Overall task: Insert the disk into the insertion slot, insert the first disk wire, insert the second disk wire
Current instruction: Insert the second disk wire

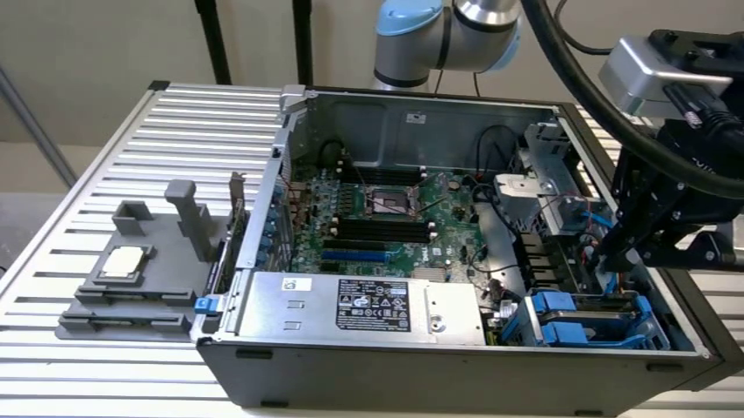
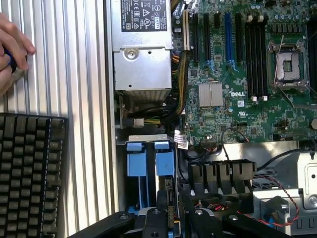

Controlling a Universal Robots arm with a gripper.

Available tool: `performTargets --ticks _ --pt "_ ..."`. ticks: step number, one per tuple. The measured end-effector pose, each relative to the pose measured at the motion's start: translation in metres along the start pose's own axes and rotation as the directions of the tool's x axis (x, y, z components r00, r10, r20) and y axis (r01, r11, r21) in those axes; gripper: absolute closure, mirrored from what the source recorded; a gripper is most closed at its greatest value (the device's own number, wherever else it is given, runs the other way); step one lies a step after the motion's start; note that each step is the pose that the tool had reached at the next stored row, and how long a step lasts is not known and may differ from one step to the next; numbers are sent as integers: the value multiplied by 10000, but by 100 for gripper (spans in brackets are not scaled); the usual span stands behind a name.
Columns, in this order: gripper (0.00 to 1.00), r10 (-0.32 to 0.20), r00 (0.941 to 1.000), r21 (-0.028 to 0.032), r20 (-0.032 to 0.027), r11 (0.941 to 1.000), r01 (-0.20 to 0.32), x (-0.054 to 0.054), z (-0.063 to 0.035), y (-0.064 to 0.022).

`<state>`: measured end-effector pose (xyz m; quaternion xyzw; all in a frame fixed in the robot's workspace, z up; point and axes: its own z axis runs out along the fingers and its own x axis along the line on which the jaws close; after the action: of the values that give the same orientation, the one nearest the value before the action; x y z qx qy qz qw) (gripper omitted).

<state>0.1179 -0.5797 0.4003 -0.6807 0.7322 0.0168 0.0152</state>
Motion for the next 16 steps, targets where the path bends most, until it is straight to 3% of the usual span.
performTargets --ticks 4,9,16 --pt "76 1 10000 4 -54 10000 -1 -114 13 -26" --pt "76 0 10000 4 -69 10000 0 -145 75 -147" --pt "76 1 9999 10 -143 10000 -1 -168 203 -180"
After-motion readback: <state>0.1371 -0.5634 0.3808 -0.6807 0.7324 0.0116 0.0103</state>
